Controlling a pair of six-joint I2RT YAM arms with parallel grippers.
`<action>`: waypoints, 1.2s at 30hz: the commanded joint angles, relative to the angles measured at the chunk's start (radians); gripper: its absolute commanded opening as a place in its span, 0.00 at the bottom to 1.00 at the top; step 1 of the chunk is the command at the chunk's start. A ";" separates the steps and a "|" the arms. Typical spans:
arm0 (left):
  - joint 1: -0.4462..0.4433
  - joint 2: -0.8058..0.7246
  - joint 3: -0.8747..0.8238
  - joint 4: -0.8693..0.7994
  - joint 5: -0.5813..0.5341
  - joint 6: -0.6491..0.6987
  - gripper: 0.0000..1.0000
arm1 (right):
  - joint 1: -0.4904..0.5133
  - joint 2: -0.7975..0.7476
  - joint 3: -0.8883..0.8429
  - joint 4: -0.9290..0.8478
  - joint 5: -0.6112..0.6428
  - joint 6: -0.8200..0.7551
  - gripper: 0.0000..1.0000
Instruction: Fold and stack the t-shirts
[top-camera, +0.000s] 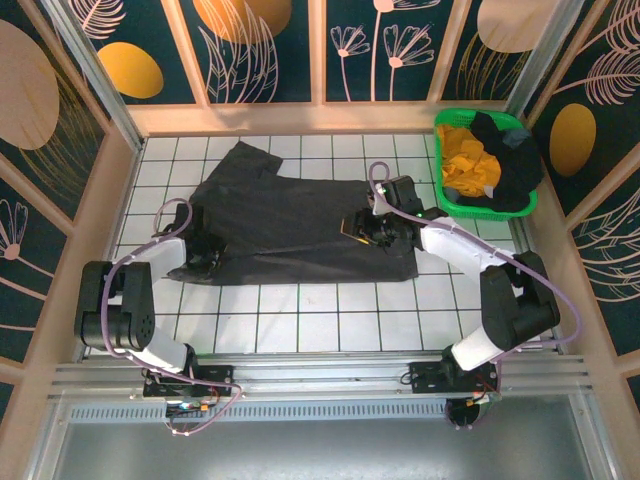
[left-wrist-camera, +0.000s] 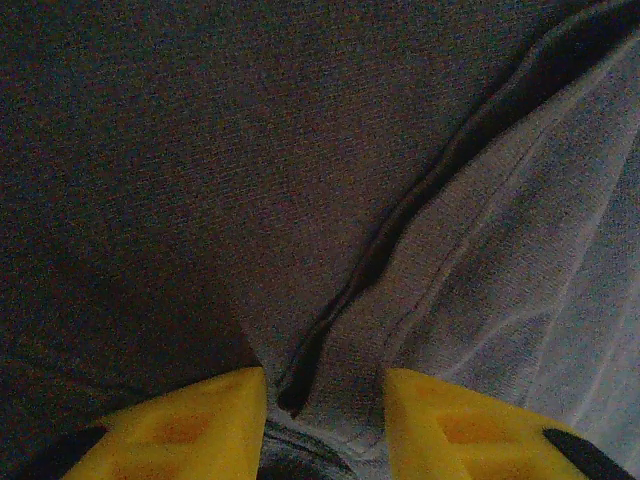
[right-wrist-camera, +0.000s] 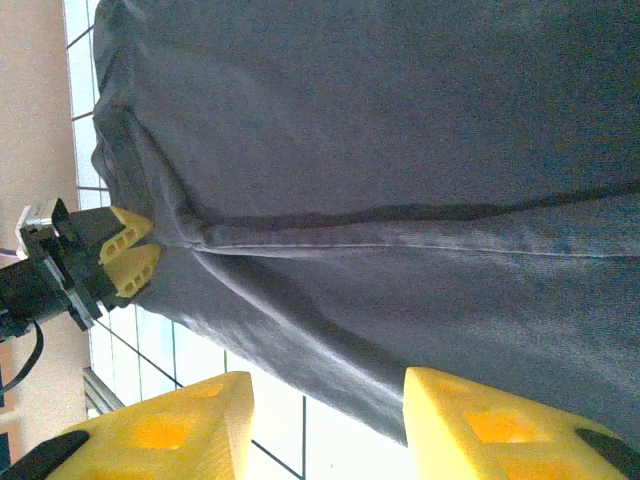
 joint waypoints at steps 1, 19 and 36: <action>-0.007 0.017 0.008 0.023 -0.001 0.009 0.25 | 0.009 0.011 0.034 0.015 -0.013 0.003 0.43; -0.148 0.244 0.451 -0.184 -0.070 0.192 0.00 | -0.007 0.024 0.068 0.007 0.008 0.009 0.38; -0.208 0.424 0.683 -0.321 -0.163 0.334 0.32 | -0.039 0.026 0.022 -0.011 0.024 0.009 0.38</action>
